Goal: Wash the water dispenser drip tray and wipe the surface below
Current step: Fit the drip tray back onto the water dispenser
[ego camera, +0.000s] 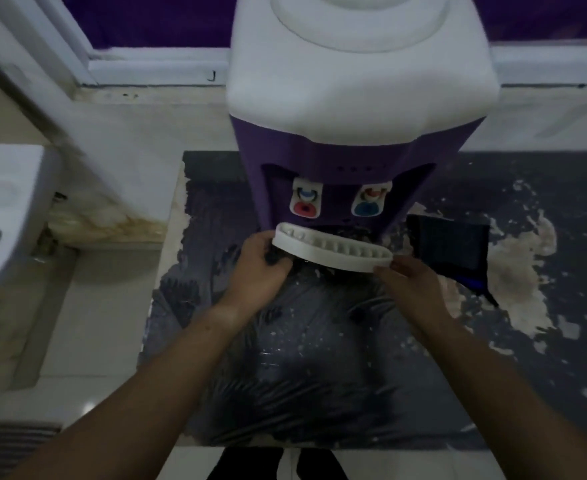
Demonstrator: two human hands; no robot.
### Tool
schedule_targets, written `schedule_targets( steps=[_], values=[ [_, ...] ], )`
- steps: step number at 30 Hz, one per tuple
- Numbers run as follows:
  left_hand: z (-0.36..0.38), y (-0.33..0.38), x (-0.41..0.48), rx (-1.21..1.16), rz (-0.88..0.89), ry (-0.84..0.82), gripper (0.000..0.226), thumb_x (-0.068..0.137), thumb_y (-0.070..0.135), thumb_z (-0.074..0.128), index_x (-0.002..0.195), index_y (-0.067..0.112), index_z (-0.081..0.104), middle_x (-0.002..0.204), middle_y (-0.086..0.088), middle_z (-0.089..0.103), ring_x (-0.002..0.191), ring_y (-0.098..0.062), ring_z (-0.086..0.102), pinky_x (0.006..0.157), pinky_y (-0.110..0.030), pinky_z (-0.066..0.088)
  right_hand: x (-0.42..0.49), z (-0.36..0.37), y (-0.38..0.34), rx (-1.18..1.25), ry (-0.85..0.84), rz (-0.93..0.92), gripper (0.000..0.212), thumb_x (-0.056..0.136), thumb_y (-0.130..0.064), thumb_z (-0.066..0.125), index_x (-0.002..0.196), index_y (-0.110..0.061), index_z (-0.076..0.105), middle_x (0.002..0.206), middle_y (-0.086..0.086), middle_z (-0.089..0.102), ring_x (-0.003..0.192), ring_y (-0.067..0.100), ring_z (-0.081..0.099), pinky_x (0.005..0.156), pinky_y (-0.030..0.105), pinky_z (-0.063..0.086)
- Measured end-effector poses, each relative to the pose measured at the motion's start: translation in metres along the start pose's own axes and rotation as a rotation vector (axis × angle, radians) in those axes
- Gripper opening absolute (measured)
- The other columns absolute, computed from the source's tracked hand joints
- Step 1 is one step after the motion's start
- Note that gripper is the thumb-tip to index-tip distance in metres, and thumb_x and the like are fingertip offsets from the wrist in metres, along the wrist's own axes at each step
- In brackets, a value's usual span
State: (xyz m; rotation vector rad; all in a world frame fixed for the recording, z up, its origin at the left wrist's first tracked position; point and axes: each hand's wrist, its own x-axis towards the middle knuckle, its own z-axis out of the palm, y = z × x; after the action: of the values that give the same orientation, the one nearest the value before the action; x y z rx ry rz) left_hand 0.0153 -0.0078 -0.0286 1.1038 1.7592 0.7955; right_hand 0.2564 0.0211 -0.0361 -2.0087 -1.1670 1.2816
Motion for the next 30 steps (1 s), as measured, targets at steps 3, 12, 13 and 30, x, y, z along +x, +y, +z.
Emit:
schedule_targets(
  steps=[3,12,13,30],
  values=[
    [0.011,-0.004,0.013,0.037,-0.007,0.014,0.017,0.084,0.018,0.062,0.097,0.026,0.069,0.095,0.0,0.072,0.087,-0.009,0.068,0.073,-0.018,0.054,0.016,0.006,0.005,0.02,0.0,0.014,0.034,0.089,-0.024,0.069,0.12,-0.01,0.067,0.113,0.007,0.07,0.097,0.021,0.063,0.085,0.035,0.05],
    [0.035,-0.018,0.022,-0.129,-0.108,0.142,0.04,0.089,0.015,0.064,0.121,0.028,0.045,0.113,0.009,0.058,0.104,-0.004,0.055,0.073,-0.006,0.041,0.037,0.019,-0.001,0.562,-0.139,0.134,0.027,0.092,0.0,0.058,0.112,-0.018,0.059,0.112,0.009,0.063,0.098,0.021,0.064,0.083,0.029,0.056],
    [0.036,-0.017,0.022,-0.132,-0.107,0.145,0.04,0.089,0.015,0.064,0.122,0.027,0.045,0.119,0.006,0.058,0.109,-0.007,0.054,0.075,-0.008,0.04,0.038,0.021,-0.001,0.608,-0.144,0.159,0.027,0.093,0.0,0.057,0.115,-0.016,0.058,0.112,0.01,0.062,0.101,0.022,0.063,0.088,0.032,0.056],
    [0.039,-0.03,0.046,0.266,-0.132,-0.08,0.072,0.08,0.043,0.057,0.147,0.031,0.034,0.145,0.004,0.032,0.133,-0.02,0.036,0.11,-0.03,0.028,0.058,0.056,0.014,0.592,-0.126,0.039,0.032,0.088,-0.002,0.066,0.107,-0.025,0.053,0.111,0.009,0.065,0.115,0.022,0.061,0.101,0.046,0.051]
  ],
)
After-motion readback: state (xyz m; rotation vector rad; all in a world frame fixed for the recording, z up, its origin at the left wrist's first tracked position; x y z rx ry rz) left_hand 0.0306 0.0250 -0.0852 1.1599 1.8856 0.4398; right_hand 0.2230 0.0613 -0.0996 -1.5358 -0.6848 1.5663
